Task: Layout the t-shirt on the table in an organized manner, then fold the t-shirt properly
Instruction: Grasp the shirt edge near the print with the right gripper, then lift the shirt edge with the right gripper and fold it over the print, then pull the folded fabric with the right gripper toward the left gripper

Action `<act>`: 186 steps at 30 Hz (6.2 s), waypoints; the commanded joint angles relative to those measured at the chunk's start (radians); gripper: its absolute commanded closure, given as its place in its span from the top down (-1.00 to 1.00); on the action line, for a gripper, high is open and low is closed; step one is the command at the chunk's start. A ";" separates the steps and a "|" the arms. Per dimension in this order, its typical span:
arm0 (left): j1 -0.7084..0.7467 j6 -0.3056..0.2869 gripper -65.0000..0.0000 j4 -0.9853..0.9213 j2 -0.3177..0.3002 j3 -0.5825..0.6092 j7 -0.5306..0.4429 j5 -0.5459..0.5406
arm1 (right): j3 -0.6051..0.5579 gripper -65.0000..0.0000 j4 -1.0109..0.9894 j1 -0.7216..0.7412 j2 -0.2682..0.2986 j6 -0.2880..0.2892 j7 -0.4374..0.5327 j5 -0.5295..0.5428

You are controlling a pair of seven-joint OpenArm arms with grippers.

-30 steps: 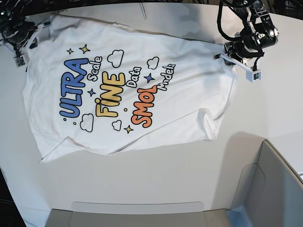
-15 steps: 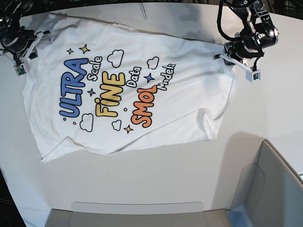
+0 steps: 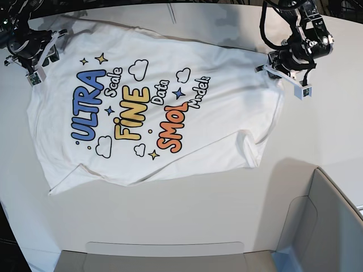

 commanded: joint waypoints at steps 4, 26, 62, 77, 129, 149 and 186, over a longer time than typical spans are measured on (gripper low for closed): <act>-0.002 0.000 -1.00 0.013 -0.006 0.000 0.001 -0.005 | -0.068 -0.53 -0.050 0.005 0.000 0.012 0.006 0.003; -0.022 0.000 -1.00 0.013 -0.003 0.000 0.001 -0.005 | -0.233 -1.00 0.033 -0.070 0.003 0.012 0.006 -0.040; -0.235 0.002 -1.00 -0.079 -0.012 0.003 0.009 -0.003 | 0.040 -1.00 -0.075 0.419 -0.018 0.012 0.006 -0.333; -0.388 0.002 -1.00 -0.239 -0.063 0.178 0.009 0.141 | 0.037 -1.00 -0.183 0.528 -0.035 0.012 0.006 -0.391; -0.384 -0.001 -1.00 -0.242 -0.061 0.183 0.009 0.152 | -0.152 -0.71 -0.338 0.496 -0.026 0.012 0.006 -0.424; -0.387 0.000 -1.00 -0.242 -0.061 0.183 0.009 0.152 | -0.201 -1.00 -0.110 0.479 -0.024 0.012 0.006 -0.422; -0.549 -0.008 -1.00 -0.398 -0.081 0.109 0.009 0.147 | -0.054 -1.00 -0.309 0.666 0.011 0.012 0.006 -0.422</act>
